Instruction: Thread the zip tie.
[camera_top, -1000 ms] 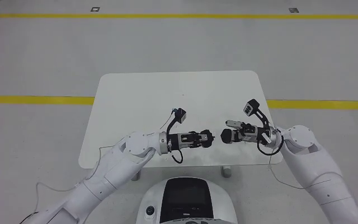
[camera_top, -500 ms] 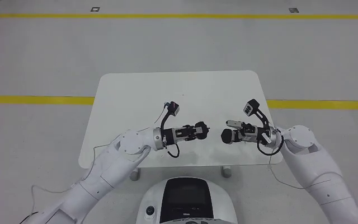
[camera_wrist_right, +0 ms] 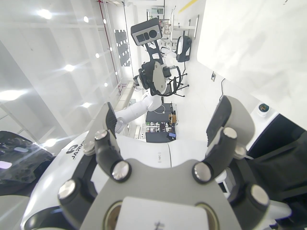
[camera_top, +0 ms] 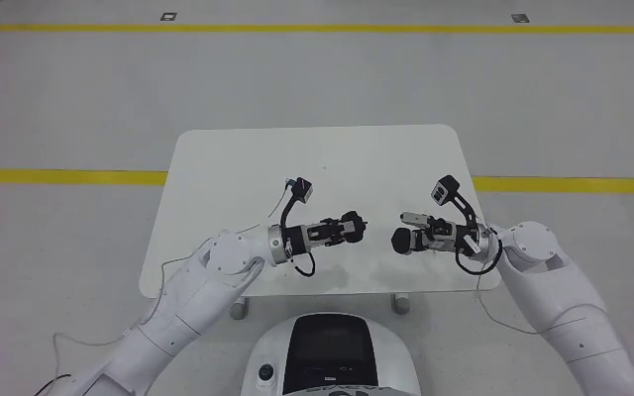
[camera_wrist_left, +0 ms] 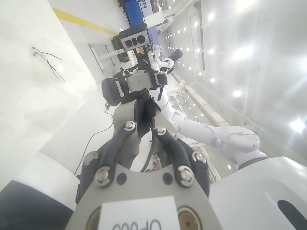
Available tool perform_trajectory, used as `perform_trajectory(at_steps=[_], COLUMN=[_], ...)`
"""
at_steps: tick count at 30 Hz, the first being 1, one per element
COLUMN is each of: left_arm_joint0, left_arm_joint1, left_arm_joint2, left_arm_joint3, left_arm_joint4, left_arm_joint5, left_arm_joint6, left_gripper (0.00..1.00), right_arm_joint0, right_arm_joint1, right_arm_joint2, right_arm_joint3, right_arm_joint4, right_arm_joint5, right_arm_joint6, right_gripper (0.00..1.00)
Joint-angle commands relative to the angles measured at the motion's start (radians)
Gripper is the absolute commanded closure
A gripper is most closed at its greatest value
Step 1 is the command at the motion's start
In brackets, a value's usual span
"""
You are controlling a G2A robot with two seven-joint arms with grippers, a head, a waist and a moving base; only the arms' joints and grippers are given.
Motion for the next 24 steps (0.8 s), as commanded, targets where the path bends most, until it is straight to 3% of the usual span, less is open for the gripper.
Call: perform_trajectory(at_steps=[1, 6, 8, 10, 12, 14, 22, 24], left_arm_joint0=[0.0, 0.0, 0.0, 0.0, 0.0, 0.0, 0.0, 0.0], left_arm_joint1=[0.0, 0.0, 0.0, 0.0, 0.0, 0.0, 0.0, 0.0], left_arm_joint2=[0.0, 0.0, 0.0, 0.0, 0.0, 0.0, 0.0, 0.0], left_arm_joint3=[0.0, 0.0, 0.0, 0.0, 0.0, 0.0, 0.0, 0.0], left_arm_joint4=[0.0, 0.0, 0.0, 0.0, 0.0, 0.0, 0.0, 0.0], left_arm_joint5=[0.0, 0.0, 0.0, 0.0, 0.0, 0.0, 0.0, 0.0], left_arm_joint6=[0.0, 0.0, 0.0, 0.0, 0.0, 0.0, 0.0, 0.0], left_gripper=[1.0, 1.0, 1.0, 1.0, 1.0, 1.0, 1.0, 1.0], right_arm_joint0=[0.006, -0.007, -0.011, -0.007, -0.003, 0.001, -0.001, -0.003], right_arm_joint1=[0.011, 0.049, 0.06, 0.066, 0.067, 0.06, 0.06, 0.061], right_arm_joint2=[0.02, 0.088, 0.09, 0.076, 0.056, 0.054, 0.053, 0.051], right_arm_joint3=[-0.025, -0.183, -0.248, -0.286, -0.289, -0.304, -0.302, -0.281], right_arm_joint4=[-0.15, -0.483, -0.602, -0.7, -0.778, -0.745, -0.748, -0.79], right_arm_joint5=[0.052, 0.289, 0.398, 0.474, 0.474, 0.474, 0.474, 0.474], right_arm_joint6=[-0.05, -0.06, -0.036, -0.027, -0.026, -0.08, -0.085, -0.11], right_gripper=[0.0, 0.0, 0.0, 0.0, 0.0, 0.0, 0.0, 0.0])
